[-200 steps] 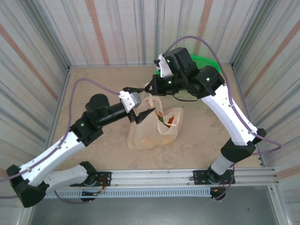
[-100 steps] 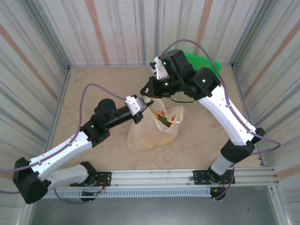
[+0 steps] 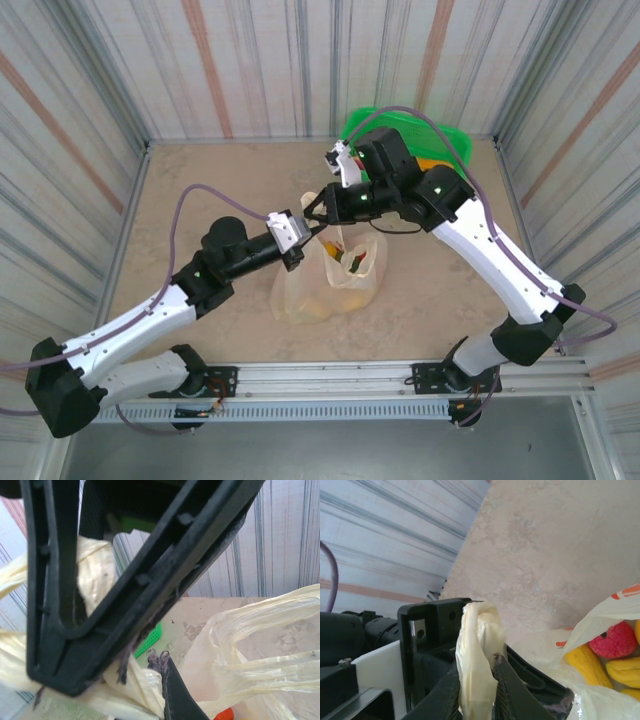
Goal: Place the fake fruits into the plastic bag and tie a complex knot
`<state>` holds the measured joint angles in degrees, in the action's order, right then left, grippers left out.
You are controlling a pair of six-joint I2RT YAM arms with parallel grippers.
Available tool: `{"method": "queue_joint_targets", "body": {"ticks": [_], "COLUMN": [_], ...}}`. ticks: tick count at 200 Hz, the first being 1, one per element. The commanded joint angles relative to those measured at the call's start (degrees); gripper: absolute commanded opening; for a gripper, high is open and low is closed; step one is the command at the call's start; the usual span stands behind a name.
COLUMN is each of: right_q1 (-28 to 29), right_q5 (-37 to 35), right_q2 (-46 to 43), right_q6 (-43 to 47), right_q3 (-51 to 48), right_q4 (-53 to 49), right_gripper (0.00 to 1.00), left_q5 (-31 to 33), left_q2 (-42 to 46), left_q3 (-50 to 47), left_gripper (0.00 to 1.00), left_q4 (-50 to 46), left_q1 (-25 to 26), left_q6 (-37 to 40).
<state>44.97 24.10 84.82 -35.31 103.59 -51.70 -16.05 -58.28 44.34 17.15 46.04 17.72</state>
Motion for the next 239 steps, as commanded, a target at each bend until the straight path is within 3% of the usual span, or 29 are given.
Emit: {"method": "queue_joint_targets", "body": {"ticks": [1, 17, 35, 49, 62, 86, 106, 140, 152, 161, 183, 191, 218, 239], "right_q1": [-0.12, -0.4, -0.9, -1.01, -1.1, -1.18, -1.28, -1.4, -1.42, -1.32, -1.32, -1.25, -0.81, -0.33], "right_q5": [0.61, -0.31, -0.03, 0.16, 0.31, 0.94, 1.68, 2.41, 2.86, 3.14, 3.59, 3.7, 4.14, 4.2], "right_q2": [-0.8, -0.23, -0.34, -0.7, -0.62, 0.71, 1.47, 2.11, 2.51, 2.64, 2.87, 2.91, 3.29, 3.98], "right_q6": [1.84, 2.9, 3.41, 3.74, 3.78, 4.24, 4.42, 4.62, 5.02, 5.33, 5.55, 5.47, 5.25, 5.19], "right_q3": [-0.74, -0.23, 0.87, 2.24, 5.04, 10.35, 12.92, 13.13, 13.13, 13.08, 12.52, 12.26, 12.23, 13.08], "right_q4": [1.83, 0.93, 0.7, 0.52, -0.79, -4.33, -5.79, -6.37, -6.82, -7.18, -7.1, -6.8, -5.88, -5.89], "right_gripper": [0.12, 0.0, 0.0, 0.0, 0.0, 0.0, 0.0, 0.0, 0.0, 0.0, 0.0, 0.0, 0.0, 0.0], "left_q5": [-1.16, -1.14, -0.63, 0.46, 1.3, 2.0, 2.07, 3.44, 2.65, 1.11, -4.17, -4.46, -6.7, -3.81], "left_q2": [0.71, 0.99, 1.69, 2.26, 2.64, 2.85, 3.2, 3.16, 3.7, 4.58, 7.92, 8.81, 7.57, 3.02], "left_q3": [0.1, -0.03, -0.88, -1.46, -1.88, -2.06, -2.66, -2.76, -2.49, -2.43, -2.38, -2.04, 0.44, 3.09], "left_gripper": [0.0, 0.0, 0.0, 0.1, 0.27, 0.4, 0.39, 0.18, 0.18, 0.25, 0.61, 0.69, 0.75, 0.76], "left_q4": [2.37, 2.11, 1.3, 0.25, -0.94, -3.35, -4.25, -5.13, -5.62, -5.8, -6.33, -6.47, -6.21, -5.38], "left_q1": [0.19, 0.19, 0.19, 0.19, -0.07, -0.43, -0.43, -1.33, -2.02, -2.56, -3.5, -3.59, -3.99, -3.94], "left_q6": [-1.02, -1.11, -0.84, -0.66, -0.91, -2.34, -2.12, -0.74, -0.58, -0.61, -0.08, -0.3, -2.11, -2.69]}}
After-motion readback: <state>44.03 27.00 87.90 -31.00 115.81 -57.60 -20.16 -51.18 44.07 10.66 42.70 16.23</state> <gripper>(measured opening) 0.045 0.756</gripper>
